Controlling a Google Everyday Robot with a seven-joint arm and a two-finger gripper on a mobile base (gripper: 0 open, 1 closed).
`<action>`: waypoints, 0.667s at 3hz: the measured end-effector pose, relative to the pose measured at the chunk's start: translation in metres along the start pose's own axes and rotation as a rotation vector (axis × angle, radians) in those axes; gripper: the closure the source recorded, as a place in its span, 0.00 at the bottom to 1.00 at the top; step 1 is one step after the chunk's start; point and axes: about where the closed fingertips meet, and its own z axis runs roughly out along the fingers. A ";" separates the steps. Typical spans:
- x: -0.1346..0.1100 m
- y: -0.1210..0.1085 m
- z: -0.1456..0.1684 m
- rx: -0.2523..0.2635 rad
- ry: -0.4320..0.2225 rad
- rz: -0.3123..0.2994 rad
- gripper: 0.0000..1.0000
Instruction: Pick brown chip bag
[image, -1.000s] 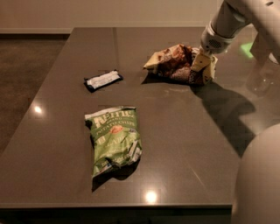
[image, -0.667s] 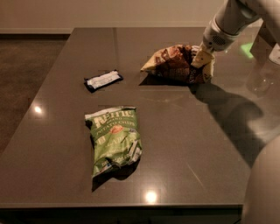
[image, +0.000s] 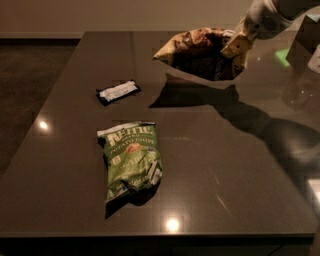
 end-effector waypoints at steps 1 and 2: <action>-0.018 0.004 -0.024 0.004 -0.072 -0.020 1.00; -0.033 0.009 -0.041 0.005 -0.118 -0.045 1.00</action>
Offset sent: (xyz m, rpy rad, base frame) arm -0.0311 0.0134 0.0773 0.1144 -0.1128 0.0932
